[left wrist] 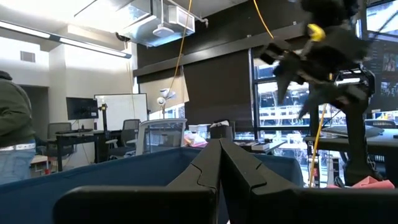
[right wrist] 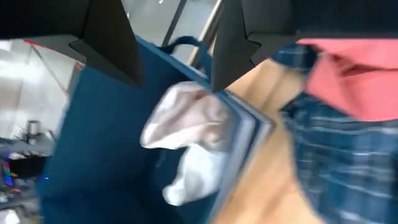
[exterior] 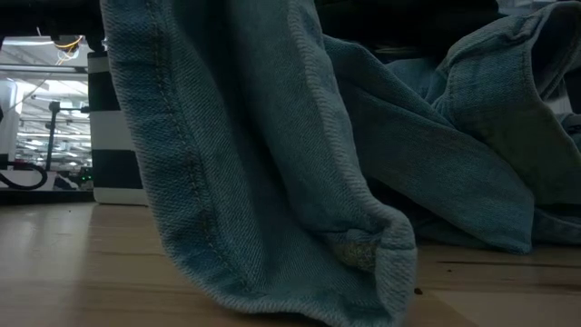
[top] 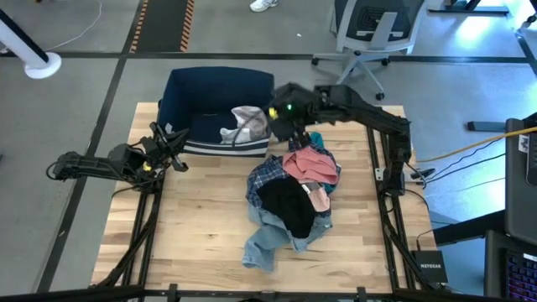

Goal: Sort clothes
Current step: Put the pink sock into the blue laundry bin

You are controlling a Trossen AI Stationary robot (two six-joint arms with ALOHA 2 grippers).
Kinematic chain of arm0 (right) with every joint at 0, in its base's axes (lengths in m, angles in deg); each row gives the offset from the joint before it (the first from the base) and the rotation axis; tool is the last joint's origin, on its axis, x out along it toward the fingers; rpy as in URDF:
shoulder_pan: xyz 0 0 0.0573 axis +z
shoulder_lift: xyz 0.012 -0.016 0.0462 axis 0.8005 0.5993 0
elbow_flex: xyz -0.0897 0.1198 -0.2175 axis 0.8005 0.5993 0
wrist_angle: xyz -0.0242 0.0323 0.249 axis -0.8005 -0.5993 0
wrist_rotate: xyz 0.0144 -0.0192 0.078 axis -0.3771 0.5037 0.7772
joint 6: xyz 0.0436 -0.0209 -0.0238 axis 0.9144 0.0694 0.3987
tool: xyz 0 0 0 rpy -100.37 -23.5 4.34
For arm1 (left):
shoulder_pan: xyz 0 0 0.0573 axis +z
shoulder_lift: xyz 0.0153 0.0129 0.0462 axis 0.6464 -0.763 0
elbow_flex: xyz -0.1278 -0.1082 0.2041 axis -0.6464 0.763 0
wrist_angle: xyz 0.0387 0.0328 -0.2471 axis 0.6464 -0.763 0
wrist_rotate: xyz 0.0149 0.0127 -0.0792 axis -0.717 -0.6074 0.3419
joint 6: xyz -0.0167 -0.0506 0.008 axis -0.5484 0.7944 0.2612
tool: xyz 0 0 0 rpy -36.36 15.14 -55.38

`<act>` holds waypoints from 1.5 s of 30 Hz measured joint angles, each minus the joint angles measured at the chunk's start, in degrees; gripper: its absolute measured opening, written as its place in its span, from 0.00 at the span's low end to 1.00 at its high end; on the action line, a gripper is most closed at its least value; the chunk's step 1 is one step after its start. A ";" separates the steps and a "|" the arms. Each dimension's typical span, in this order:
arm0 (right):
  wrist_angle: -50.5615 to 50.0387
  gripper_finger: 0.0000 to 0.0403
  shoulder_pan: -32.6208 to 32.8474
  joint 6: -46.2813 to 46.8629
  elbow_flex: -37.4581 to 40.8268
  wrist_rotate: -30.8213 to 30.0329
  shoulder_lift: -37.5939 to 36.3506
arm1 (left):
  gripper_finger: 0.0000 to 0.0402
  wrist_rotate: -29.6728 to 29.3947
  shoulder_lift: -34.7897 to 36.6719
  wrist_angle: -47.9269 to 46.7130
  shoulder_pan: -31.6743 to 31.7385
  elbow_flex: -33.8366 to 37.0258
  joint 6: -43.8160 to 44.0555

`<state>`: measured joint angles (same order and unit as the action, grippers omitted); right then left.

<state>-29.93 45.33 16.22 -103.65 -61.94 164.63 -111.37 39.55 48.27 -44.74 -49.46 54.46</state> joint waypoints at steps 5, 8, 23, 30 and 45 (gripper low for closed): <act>-7.39 0.51 3.47 1.33 0.02 2.38 -0.36 | 0.00 0.00 0.02 -0.02 0.02 0.00 0.00; -9.87 0.51 4.03 3.91 0.02 4.44 -0.79 | 0.00 0.02 0.01 -0.03 0.02 0.00 0.00; -1.47 0.51 6.81 9.53 18.70 0.42 -14.59 | 0.00 0.00 0.00 -0.02 0.02 0.00 0.00; 20.64 0.51 10.28 10.17 45.33 -2.28 -29.81 | 0.00 0.01 0.02 -0.03 0.02 0.00 0.00; 57.61 0.51 18.08 10.69 83.47 -5.07 -49.94 | 0.00 -0.01 0.00 -0.04 0.02 0.00 0.00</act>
<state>27.68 63.41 26.91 -20.17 -67.01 114.69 -111.38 39.55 48.23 -44.72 -49.46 54.46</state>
